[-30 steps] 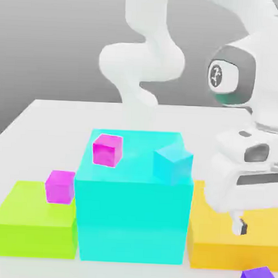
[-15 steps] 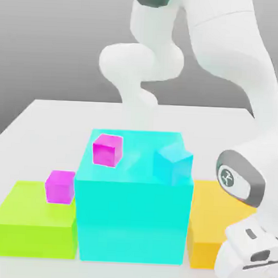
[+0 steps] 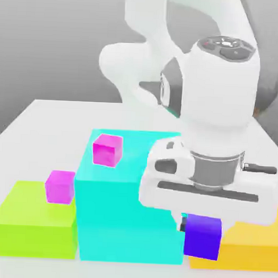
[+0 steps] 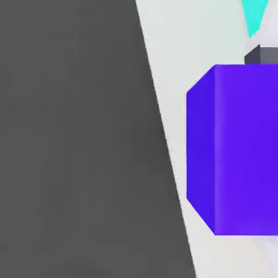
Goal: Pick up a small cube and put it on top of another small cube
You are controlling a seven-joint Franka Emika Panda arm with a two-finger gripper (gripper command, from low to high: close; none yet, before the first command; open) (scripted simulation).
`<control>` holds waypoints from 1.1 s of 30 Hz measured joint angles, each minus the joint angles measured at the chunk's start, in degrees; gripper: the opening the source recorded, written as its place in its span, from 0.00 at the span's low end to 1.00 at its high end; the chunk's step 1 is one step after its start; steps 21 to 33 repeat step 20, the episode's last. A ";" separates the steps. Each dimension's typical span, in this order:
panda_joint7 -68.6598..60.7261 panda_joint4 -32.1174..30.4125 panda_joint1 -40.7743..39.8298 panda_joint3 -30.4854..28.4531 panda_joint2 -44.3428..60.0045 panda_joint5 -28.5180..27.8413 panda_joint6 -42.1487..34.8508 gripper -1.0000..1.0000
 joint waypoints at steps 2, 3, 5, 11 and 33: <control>2.59 -2.04 -3.79 -1.21 -4.11 0.69 -1.85 0.00; 3.93 -3.08 -4.98 -1.68 -6.16 0.96 -2.77 0.00; 6.60 -5.77 -7.22 -2.96 -10.27 0.81 -4.14 0.00; 14.19 -17.67 -17.77 -8.40 -22.82 -3.54 -5.62 0.00; 14.34 -24.81 -20.52 -10.14 -16.47 -5.21 7.17 1.00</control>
